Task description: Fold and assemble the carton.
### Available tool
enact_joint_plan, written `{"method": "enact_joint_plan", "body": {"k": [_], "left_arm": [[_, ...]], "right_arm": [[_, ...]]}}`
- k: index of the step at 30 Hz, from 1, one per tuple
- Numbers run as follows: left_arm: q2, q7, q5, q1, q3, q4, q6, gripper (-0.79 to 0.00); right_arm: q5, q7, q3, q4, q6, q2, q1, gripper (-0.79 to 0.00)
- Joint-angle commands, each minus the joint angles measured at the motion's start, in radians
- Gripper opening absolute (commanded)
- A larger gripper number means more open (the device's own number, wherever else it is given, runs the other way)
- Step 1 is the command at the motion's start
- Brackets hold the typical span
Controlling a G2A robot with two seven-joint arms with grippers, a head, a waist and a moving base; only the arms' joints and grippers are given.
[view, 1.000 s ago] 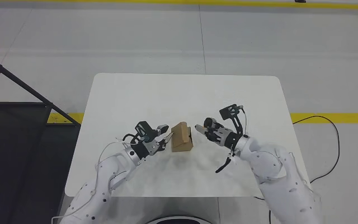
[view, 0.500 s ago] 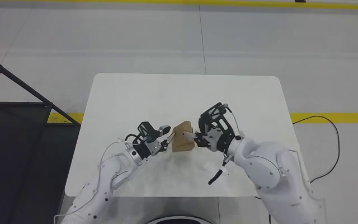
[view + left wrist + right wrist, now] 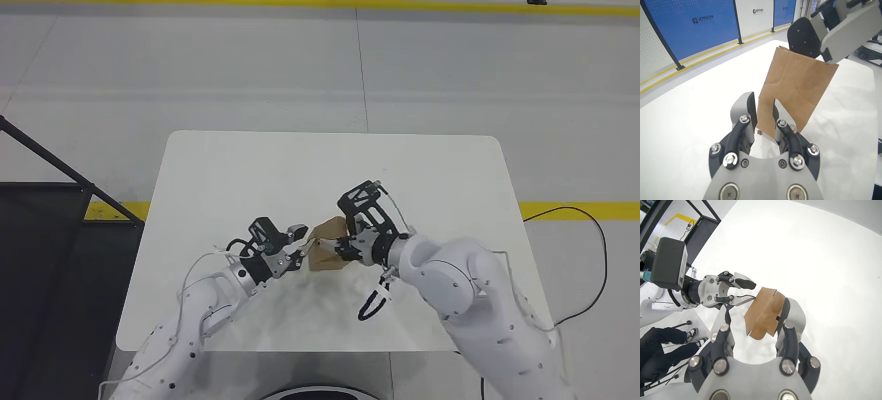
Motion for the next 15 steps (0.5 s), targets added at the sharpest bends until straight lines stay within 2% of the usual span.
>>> {"method": "enact_joint_plan", "body": {"k": [1,8,15], "left_arm": [[0.0,0.001,0.001,-0.001,0.0,0.001,0.0,-0.462],[0.0,0.002,0.001,-0.001,0.001,0.002,0.0,-0.465],[-0.001,0.004,0.001,-0.002,0.003,0.005,-0.002,-0.465]], "right_arm": [[-0.019,-0.034,0.001,-0.01,0.012,-0.001,-0.005,-0.256],[-0.058,-0.064,0.016,-0.067,0.022,0.003,-0.051,-0.277],[-0.079,-0.017,0.001,-0.07,0.032,0.002,-0.047,-0.256]]}}
